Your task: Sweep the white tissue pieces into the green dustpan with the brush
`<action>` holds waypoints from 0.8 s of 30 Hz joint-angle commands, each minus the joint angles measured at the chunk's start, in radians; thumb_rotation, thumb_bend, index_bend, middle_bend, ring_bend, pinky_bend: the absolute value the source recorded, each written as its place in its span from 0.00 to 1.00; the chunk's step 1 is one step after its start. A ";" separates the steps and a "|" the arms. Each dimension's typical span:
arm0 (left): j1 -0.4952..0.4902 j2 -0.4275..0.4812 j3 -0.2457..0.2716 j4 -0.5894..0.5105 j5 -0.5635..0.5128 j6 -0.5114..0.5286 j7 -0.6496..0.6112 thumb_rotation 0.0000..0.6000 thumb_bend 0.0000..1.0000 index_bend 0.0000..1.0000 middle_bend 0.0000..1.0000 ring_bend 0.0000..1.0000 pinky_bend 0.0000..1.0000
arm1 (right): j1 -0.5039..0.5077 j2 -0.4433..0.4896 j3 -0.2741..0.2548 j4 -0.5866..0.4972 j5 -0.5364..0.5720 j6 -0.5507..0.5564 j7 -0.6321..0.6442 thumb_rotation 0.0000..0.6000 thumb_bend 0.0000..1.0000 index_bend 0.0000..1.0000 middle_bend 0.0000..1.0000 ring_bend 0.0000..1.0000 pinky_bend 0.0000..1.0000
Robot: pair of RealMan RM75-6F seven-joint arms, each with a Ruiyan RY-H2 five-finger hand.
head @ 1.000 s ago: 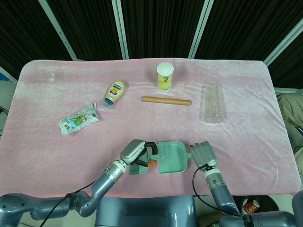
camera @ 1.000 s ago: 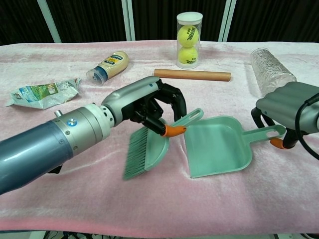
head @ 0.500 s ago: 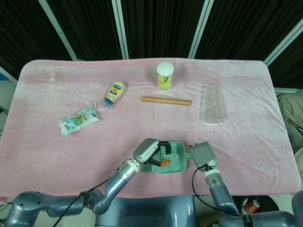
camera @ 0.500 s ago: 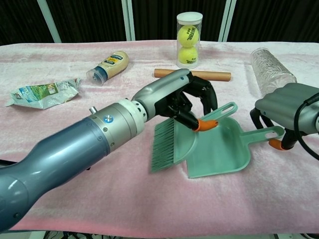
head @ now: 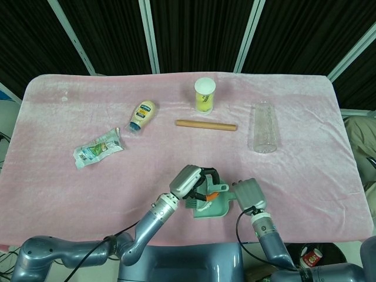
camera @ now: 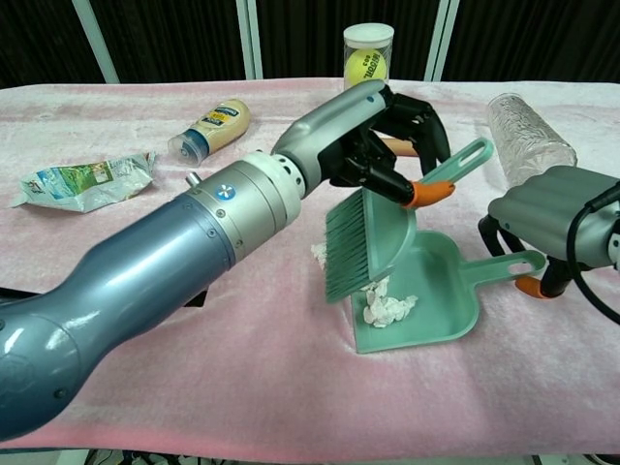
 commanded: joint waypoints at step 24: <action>0.030 0.079 0.075 0.076 -0.022 -0.047 -0.041 1.00 0.40 0.59 0.61 0.91 1.00 | 0.002 -0.074 0.008 0.048 -0.002 0.011 -0.021 1.00 0.47 0.67 0.61 0.68 0.82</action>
